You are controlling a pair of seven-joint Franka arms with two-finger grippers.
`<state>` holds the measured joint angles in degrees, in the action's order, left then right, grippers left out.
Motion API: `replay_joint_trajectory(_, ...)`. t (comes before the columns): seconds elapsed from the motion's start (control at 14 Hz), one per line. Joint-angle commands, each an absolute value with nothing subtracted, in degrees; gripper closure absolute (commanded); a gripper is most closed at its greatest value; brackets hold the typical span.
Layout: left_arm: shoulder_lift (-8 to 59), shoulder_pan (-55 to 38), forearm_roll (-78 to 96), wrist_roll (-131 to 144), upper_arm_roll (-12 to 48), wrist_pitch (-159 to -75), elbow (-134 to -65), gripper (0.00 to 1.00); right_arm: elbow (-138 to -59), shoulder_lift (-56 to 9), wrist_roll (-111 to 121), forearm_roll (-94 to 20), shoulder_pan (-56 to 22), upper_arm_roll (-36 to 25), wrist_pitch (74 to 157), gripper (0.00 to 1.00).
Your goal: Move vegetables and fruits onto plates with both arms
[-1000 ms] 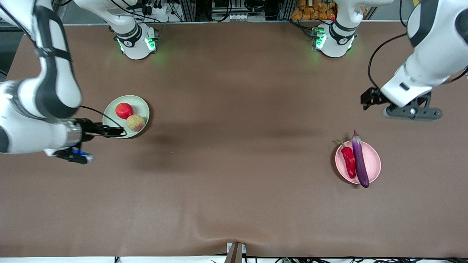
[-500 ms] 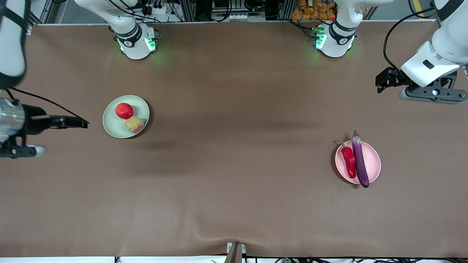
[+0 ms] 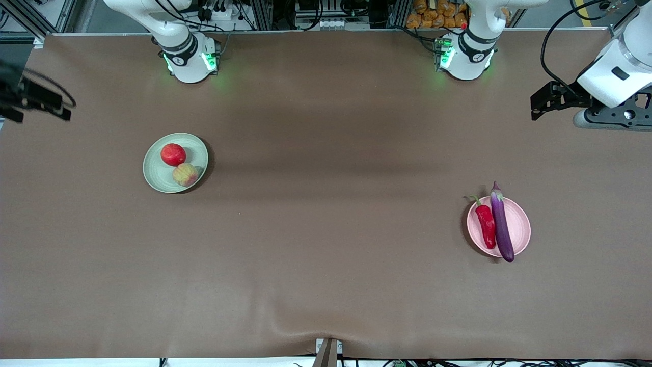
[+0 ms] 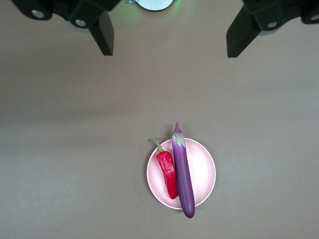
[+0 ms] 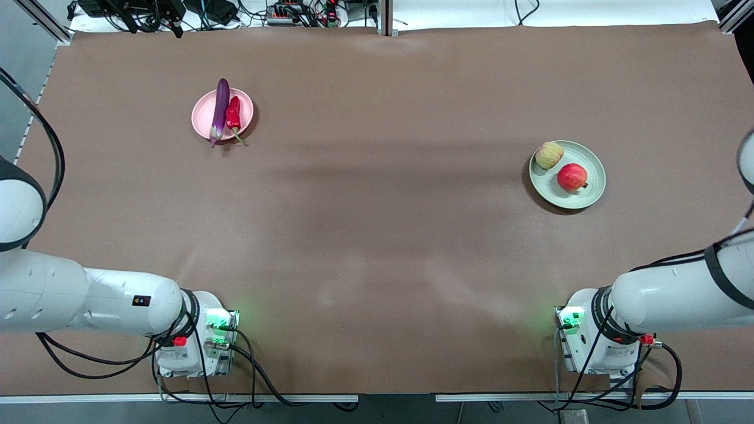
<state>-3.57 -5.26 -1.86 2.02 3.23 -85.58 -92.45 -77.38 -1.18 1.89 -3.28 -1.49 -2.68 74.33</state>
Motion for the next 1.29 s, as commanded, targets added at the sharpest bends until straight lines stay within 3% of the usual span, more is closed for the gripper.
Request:
replay_joint_trajectory(0.0,-2.5,-4.4,-1.7,2.4,4.0,-84.3,-89.4,0.00,-88.1,4.9,4.7,-1.8,-0.2,-1.4,78.9,0.00)
replay_joint_trajectory(0.29,-2.7,-1.1,-1.1,2.6,7.3,-84.2,-89.1,0.00,-85.9,3.0,7.1,1.9,-0.6,-1.3,79.5,0.00)
replay_joint_trajectory(0.57,-2.6,-1.2,-0.8,2.7,7.2,-82.7,-89.0,0.00,-81.9,1.6,12.2,3.0,0.2,-1.6,79.2,0.00)
replay_joint_trajectory(1.21,-2.6,-1.1,0.1,3.1,6.9,-82.6,-88.3,0.00,-81.7,1.9,12.2,1.2,-0.2,-1.8,77.7,0.00)
